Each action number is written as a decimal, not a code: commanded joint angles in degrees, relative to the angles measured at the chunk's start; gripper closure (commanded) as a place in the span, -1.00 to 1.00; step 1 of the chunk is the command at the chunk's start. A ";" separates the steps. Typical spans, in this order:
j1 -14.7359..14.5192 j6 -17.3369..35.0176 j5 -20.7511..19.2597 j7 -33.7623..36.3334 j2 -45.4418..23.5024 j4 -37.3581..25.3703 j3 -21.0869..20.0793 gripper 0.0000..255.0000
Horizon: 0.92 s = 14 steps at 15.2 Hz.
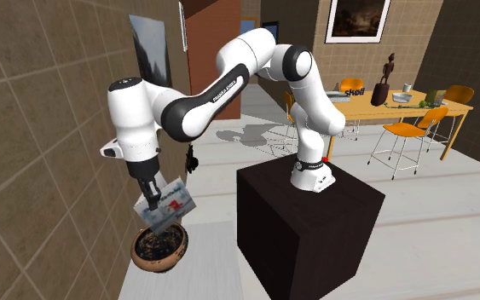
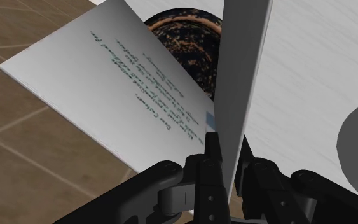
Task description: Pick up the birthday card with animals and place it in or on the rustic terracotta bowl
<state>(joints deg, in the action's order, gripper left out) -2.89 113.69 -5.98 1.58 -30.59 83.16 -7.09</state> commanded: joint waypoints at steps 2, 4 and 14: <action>-0.01 2.00 -0.14 0.15 -0.71 1.24 0.07 1.00; -0.01 3.25 -0.24 0.24 -1.24 1.97 0.12 1.00; -0.11 8.45 -0.72 0.67 -4.02 4.42 0.39 1.00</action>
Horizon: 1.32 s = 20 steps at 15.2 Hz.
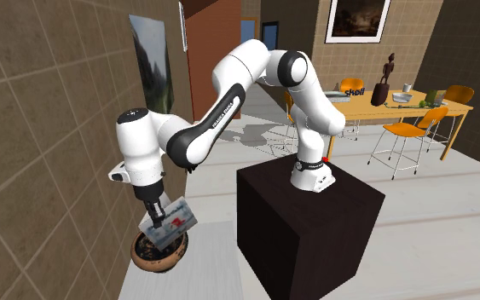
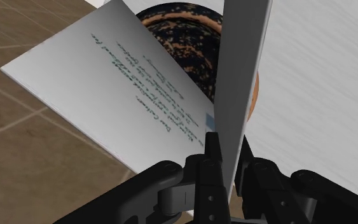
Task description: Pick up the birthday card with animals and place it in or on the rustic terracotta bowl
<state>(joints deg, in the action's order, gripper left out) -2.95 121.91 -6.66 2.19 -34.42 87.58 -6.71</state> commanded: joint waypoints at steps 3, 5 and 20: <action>-0.04 0.24 -0.04 0.06 -0.19 -0.01 0.01 1.00; -0.04 0.24 -0.04 0.06 -0.19 -0.01 0.01 1.00; -0.05 -5.41 0.47 -0.27 2.85 -2.63 -0.31 -1.00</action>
<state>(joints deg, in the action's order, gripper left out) -3.03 116.71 -6.21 1.96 -31.64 85.05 -7.01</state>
